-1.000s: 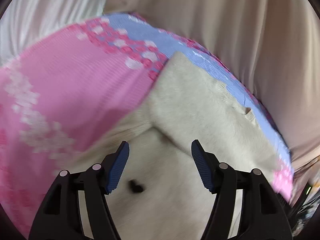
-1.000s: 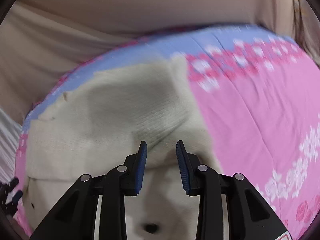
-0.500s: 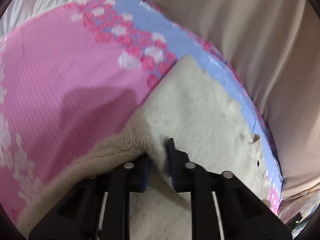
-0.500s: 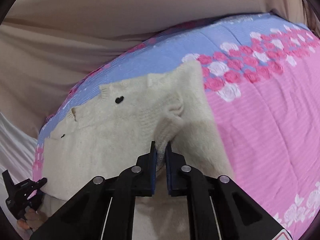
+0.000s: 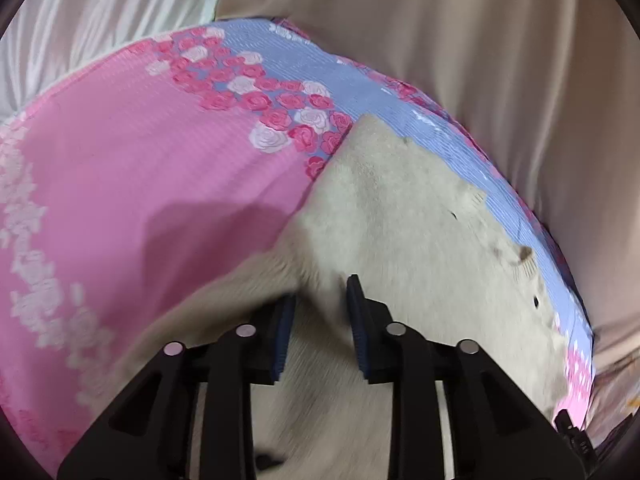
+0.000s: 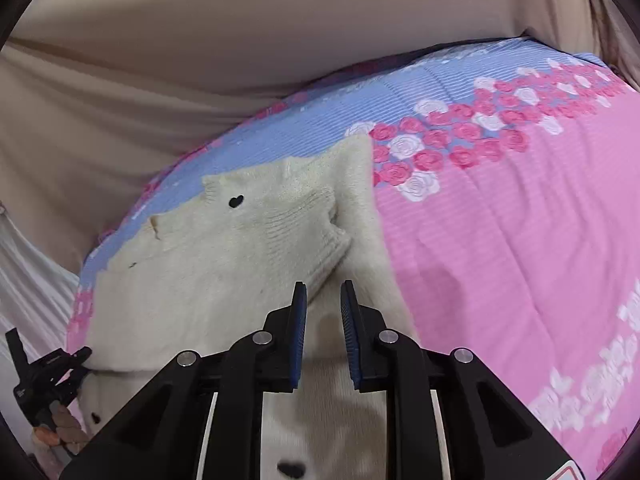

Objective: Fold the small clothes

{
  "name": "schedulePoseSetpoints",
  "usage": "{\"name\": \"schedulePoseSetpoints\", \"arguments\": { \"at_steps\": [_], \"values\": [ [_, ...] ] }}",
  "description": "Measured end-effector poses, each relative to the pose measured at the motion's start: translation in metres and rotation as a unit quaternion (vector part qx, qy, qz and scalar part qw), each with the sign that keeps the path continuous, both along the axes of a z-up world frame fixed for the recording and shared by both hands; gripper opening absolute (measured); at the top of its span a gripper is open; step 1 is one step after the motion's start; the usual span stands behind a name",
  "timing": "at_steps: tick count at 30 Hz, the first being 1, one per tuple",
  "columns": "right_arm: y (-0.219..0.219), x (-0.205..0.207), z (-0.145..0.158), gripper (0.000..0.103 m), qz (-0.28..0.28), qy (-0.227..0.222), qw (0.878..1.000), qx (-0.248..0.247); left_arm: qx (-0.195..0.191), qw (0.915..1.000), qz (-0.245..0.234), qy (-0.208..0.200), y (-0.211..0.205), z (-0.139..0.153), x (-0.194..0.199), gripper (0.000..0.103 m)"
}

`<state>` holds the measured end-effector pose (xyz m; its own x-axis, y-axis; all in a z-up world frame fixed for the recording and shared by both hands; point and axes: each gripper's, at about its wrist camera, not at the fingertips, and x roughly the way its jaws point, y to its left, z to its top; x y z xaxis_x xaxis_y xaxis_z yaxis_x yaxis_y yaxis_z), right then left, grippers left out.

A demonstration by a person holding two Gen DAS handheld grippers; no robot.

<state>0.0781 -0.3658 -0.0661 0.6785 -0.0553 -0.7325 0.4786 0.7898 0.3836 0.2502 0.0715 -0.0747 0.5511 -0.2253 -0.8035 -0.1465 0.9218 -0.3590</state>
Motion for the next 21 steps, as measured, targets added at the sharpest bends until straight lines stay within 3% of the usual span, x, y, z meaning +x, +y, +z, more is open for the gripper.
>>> {"name": "schedulePoseSetpoints", "arguments": {
  "at_steps": [3, 8, 13, 18, 21],
  "values": [
    [0.009, -0.041, 0.002, 0.02, 0.013, 0.022, 1.0, -0.009, 0.035, 0.9992, -0.015, -0.009, 0.006, 0.012, -0.031, 0.035],
    [0.042, -0.125, -0.017, 0.033, 0.048, 0.081, 0.995, -0.014, 0.089, 0.9953, -0.037, 0.004, 0.029, 0.013, -0.098, 0.049],
    [0.071, -0.201, -0.037, 0.045, 0.059, 0.127, 0.99, 0.013, 0.081, 0.9942, -0.021, 0.067, 0.07, -0.01, -0.166, 0.056],
    [0.091, -0.233, -0.042, 0.054, 0.07, 0.125, 0.99, 0.012, 0.067, 0.9944, 0.001, 0.081, 0.093, -0.017, -0.209, 0.061],
    [0.095, -0.237, -0.042, 0.059, 0.072, 0.115, 0.99, 0.023, 0.054, 0.9958, -0.006, 0.074, 0.091, -0.017, -0.222, 0.074]
  ]
}}
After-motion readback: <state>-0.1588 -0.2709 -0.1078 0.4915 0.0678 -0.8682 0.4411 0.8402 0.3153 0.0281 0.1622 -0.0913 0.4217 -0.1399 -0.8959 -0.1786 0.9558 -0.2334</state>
